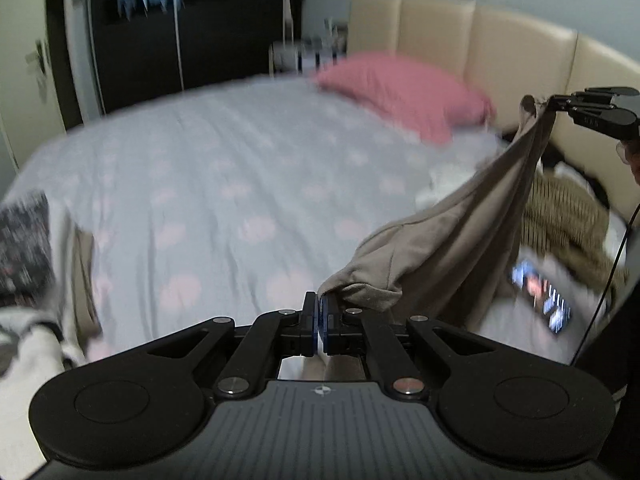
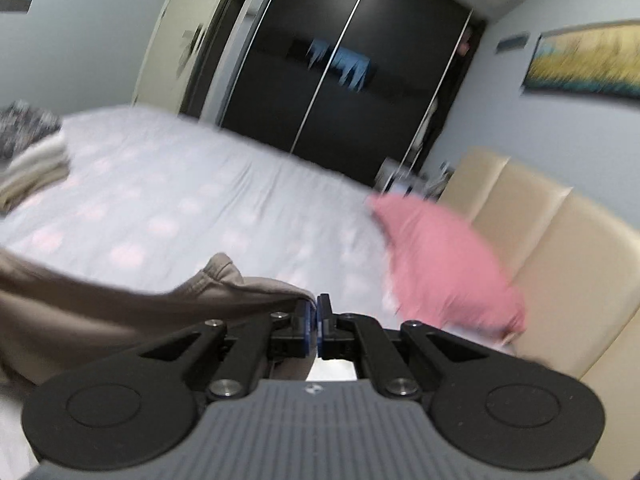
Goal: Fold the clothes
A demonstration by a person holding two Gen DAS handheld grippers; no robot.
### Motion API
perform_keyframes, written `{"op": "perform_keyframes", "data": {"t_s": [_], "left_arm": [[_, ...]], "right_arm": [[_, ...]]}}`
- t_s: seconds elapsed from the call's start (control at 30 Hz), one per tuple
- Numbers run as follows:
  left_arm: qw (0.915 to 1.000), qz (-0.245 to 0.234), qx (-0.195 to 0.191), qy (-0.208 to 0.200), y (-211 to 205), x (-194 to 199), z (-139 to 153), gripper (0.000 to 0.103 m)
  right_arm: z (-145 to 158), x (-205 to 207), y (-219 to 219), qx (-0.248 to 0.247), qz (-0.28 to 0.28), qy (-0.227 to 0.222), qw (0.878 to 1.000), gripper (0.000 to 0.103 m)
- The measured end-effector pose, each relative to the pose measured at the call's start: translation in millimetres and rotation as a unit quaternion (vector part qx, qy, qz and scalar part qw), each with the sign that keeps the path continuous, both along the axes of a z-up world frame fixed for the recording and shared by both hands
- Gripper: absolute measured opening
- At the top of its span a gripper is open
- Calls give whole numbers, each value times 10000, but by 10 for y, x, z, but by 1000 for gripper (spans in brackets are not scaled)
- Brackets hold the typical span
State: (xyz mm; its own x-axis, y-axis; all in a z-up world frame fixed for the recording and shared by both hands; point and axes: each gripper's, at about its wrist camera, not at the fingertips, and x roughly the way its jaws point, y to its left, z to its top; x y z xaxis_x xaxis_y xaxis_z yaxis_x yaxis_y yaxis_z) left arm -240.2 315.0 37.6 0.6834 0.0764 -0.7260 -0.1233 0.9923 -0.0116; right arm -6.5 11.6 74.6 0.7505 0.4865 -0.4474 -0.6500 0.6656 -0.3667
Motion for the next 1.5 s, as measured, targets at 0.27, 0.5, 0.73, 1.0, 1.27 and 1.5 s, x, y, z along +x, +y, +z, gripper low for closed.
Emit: {"op": "perform_keyframes", "data": {"t_s": [0.27,0.5,0.73,1.0,1.27,1.5], "left_arm": [[9901,3,-314,1370,39,52,-750,0],[9759,-435,-571,2060,-117,11,-1195,3],[9780,-476,-787,1871,-312,-118,-1023,26],[9797,-455,-868,1751,-876,-74,-1099,26],[9787,-560,-167,1967,-1399,-81,-1485,26],[9759,-306,5,2161,-1410,6,-1716,17]], "right_arm": [[-822,18,135,-642,307,854,9938,4],[-1000,20,110,-806,311,1238,9885,4],[-1110,11,79,-949,310,1455,9843,4],[-1095,-11,70,-896,408,1500,9838,4],[-1103,-93,74,-983,581,1418,9833,5],[-1109,-70,48,-954,572,1459,9830,5]]}}
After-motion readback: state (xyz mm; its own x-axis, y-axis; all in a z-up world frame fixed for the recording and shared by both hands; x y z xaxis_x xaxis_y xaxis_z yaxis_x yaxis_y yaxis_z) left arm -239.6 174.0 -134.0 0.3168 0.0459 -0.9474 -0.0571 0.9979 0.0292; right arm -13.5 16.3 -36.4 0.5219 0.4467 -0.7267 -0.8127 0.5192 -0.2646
